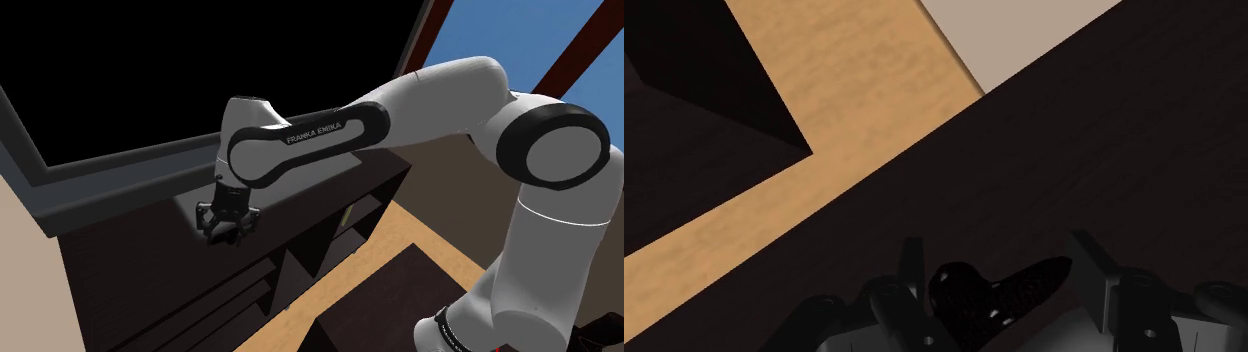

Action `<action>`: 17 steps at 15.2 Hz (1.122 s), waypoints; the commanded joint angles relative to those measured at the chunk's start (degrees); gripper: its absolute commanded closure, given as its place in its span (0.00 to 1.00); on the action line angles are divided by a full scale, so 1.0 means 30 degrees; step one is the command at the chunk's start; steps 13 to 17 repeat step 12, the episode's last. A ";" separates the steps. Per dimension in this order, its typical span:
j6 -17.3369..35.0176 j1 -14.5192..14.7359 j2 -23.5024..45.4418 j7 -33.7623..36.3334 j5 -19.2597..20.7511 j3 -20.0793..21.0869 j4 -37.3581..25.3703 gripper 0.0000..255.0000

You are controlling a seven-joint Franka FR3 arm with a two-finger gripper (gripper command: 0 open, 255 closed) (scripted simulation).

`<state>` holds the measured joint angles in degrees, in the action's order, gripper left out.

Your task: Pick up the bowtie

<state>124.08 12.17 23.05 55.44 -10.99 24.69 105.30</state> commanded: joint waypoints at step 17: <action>-0.2373 -0.0202 -0.1306 0.0409 -0.0262 0.0183 -0.1174 1.00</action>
